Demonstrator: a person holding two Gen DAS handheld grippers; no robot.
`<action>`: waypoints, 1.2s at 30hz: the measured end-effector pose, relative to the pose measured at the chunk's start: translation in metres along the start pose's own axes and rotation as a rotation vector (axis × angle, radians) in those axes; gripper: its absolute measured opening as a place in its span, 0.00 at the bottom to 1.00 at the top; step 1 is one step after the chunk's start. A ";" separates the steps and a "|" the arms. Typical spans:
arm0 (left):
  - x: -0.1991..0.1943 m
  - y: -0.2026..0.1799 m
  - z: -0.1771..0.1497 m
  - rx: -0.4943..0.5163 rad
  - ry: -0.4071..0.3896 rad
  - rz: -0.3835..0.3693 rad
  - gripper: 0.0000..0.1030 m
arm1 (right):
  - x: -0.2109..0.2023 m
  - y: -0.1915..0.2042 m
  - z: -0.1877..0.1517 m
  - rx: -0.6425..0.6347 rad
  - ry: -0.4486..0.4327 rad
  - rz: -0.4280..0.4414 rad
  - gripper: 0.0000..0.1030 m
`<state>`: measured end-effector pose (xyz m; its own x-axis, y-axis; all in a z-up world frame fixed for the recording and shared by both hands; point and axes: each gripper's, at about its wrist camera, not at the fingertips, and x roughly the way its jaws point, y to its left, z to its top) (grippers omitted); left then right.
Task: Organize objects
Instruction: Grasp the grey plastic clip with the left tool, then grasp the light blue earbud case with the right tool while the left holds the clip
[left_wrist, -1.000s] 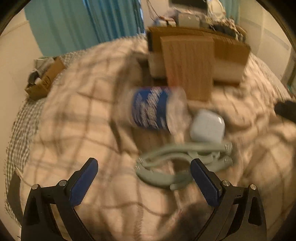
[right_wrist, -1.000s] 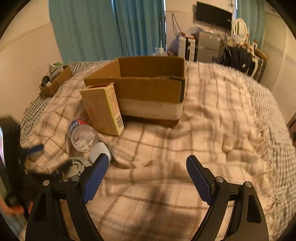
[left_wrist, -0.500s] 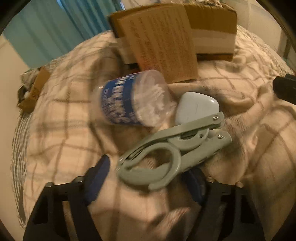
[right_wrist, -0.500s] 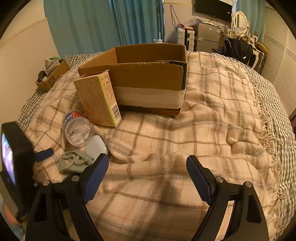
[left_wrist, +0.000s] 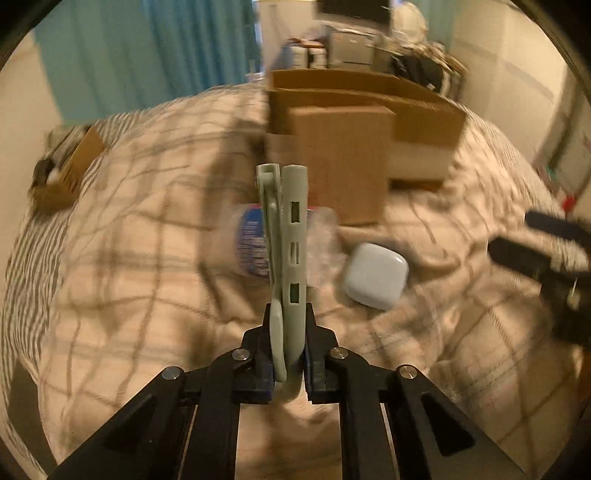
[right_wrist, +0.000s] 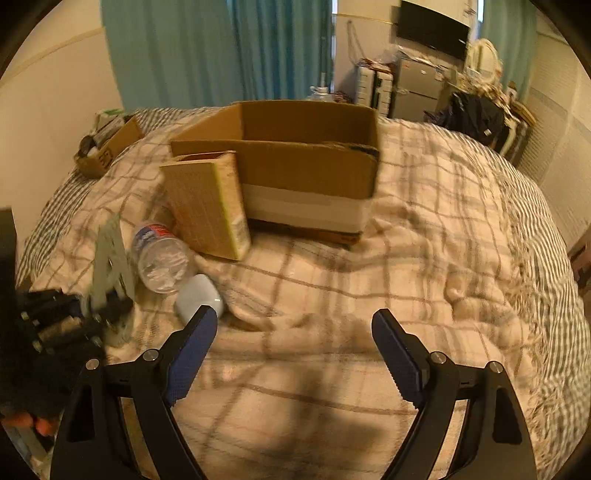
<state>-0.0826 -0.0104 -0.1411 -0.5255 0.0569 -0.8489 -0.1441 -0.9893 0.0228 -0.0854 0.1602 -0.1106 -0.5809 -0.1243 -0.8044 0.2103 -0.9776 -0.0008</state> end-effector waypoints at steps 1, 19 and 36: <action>-0.004 0.004 0.001 -0.024 0.001 0.006 0.10 | 0.002 0.009 0.004 -0.028 0.011 0.015 0.83; -0.009 0.048 0.008 -0.146 -0.010 -0.066 0.10 | 0.109 0.066 0.013 -0.066 0.273 0.106 0.77; -0.060 0.031 0.016 -0.129 -0.049 -0.031 0.10 | -0.002 0.047 0.014 -0.031 0.017 0.093 0.54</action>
<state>-0.0693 -0.0424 -0.0812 -0.5634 0.0914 -0.8211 -0.0536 -0.9958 -0.0741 -0.0855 0.1120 -0.1008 -0.5441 -0.2108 -0.8121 0.2871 -0.9563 0.0559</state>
